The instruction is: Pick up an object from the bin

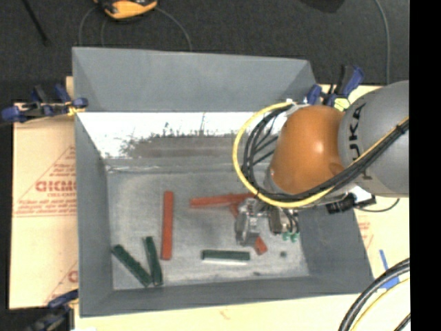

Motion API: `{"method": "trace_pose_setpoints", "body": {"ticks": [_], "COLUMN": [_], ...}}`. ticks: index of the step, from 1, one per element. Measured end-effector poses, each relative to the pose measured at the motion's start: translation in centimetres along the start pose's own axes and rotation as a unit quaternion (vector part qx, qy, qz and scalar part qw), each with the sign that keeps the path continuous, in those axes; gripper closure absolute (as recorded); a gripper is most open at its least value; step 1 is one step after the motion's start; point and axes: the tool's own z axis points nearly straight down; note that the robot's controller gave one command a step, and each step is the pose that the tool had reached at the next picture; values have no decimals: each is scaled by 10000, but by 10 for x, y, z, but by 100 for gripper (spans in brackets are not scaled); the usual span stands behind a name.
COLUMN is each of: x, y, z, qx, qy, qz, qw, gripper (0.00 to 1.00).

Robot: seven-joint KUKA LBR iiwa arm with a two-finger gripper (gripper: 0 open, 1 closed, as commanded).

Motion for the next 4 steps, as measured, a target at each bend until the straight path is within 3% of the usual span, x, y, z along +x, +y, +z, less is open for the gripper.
{"method": "trace_pose_setpoints", "body": {"ticks": [1, 2, 3, 4], "x": [7, -20, -37, -85], "y": [19, -1, -6, -40], "z": [25, 7, -4, -9], "qx": [9, -2, 12, 12], "qy": [-4, 6, -10, -12], "qz": [-124, -15, 208, -319], "qw": [9999, 10000, 9998, 9995], "gripper": [100, 100, 100, 0]}}
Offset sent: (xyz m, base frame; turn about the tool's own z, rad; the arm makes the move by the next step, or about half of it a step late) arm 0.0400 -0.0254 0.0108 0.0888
